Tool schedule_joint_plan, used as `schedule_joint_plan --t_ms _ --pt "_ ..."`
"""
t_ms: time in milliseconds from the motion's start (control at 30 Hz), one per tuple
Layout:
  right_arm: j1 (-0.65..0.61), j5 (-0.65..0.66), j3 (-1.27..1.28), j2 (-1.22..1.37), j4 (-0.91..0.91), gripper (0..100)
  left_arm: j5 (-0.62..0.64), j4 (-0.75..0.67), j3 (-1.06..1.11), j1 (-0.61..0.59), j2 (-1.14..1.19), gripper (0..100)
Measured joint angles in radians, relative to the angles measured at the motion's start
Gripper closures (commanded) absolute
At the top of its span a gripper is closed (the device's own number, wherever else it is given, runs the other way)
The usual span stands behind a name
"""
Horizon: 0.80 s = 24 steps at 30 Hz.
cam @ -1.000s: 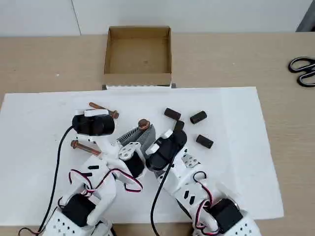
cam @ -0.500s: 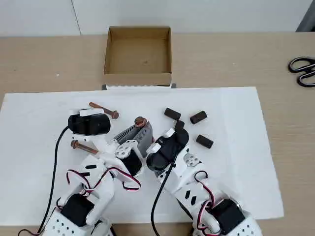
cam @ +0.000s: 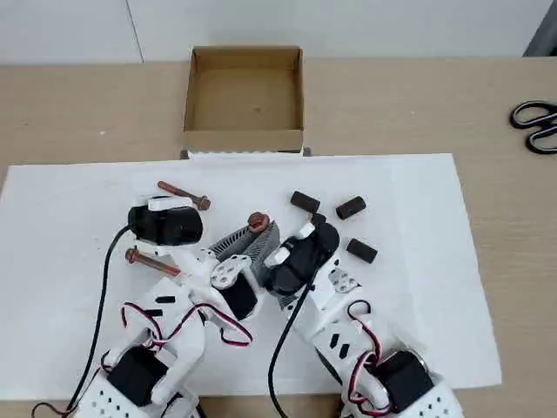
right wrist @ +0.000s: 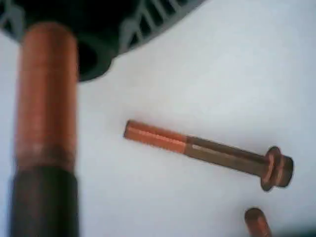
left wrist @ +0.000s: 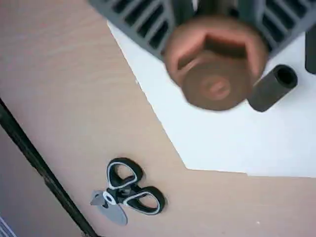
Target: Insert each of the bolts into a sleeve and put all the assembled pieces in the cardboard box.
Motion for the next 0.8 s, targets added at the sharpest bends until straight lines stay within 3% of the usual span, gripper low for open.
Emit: schedule_joint_plan --t_ms 433,667,800 --pt "0.005 0.0 0.0 0.0 0.0 99.6 -0.003 0.005 -0.002 0.0 -0.002 99" --pt "0.008 0.003 -0.009 -0.003 -0.002 99.6 -0.052 0.009 0.002 -0.092 0.006 99" --pt "0.006 0.003 -0.012 -0.003 -0.002 99.6 -0.06 0.009 0.002 -0.08 0.006 99"
